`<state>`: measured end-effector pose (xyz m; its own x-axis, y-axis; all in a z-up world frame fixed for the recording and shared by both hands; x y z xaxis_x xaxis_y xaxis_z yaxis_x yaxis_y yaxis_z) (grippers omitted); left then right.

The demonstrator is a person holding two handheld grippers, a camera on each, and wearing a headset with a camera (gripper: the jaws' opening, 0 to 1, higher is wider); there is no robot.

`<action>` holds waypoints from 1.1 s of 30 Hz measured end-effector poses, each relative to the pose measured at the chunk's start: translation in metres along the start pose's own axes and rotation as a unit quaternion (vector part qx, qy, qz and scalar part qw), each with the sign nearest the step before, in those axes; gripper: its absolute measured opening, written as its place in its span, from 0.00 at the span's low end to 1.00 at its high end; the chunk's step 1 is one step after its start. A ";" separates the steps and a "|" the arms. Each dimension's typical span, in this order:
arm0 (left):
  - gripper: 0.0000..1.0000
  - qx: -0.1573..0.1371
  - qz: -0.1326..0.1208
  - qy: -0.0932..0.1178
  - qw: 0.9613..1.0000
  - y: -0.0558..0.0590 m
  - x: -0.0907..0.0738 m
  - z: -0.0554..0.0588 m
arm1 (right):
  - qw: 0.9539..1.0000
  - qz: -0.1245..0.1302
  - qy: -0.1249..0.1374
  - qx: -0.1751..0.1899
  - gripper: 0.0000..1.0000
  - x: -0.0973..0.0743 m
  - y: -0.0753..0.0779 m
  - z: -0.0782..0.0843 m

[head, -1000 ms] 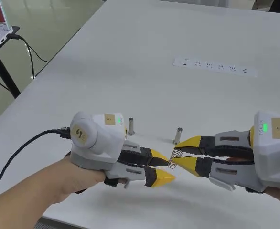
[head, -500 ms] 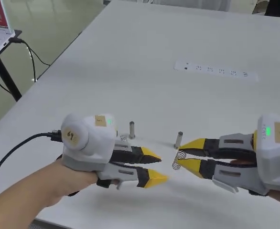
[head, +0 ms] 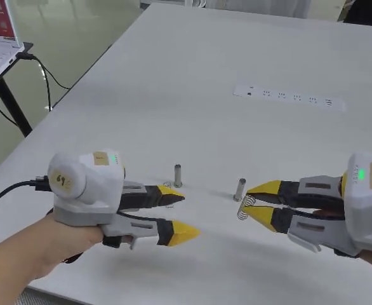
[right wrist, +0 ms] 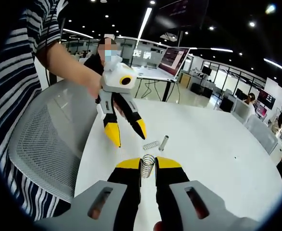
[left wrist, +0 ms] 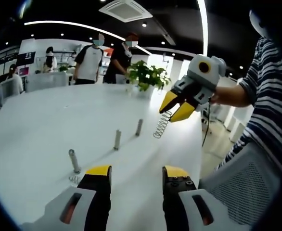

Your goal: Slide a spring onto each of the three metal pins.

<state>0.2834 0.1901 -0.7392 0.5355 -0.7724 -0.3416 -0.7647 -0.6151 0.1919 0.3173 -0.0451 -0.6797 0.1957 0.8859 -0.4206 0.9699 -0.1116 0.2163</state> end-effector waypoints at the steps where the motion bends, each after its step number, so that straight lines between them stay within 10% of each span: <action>1: 0.38 0.002 -0.006 0.000 1.000 -0.001 -0.002 0.001 | 1.000 0.001 0.000 0.000 0.08 0.000 0.000 0.000; 19: 0.80 -0.022 -0.090 0.013 0.996 -0.018 -0.030 0.006 | 0.999 0.040 -0.005 0.014 0.08 -0.004 0.013 0.008; 33: 0.98 -0.040 -0.104 0.015 0.994 -0.019 -0.038 0.013 | 0.997 0.073 -0.022 0.023 0.08 0.009 0.037 0.013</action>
<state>0.2734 0.2332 -0.7416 0.6909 -0.6302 -0.3543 -0.6053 -0.7722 0.1931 0.3565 -0.0472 -0.6864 0.3405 0.8377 -0.4269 0.9361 -0.2595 0.2375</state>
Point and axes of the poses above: the centre of the closed fingertips' face, and the gripper's own axes: x roughly forward along the fingers, y roughly to its right, z roughly out of its underside, the point moved 10 cm from there along -x, roughly backward along the fingers, and after that the axes turned 4 degrees about y, right-handed, at the moved point
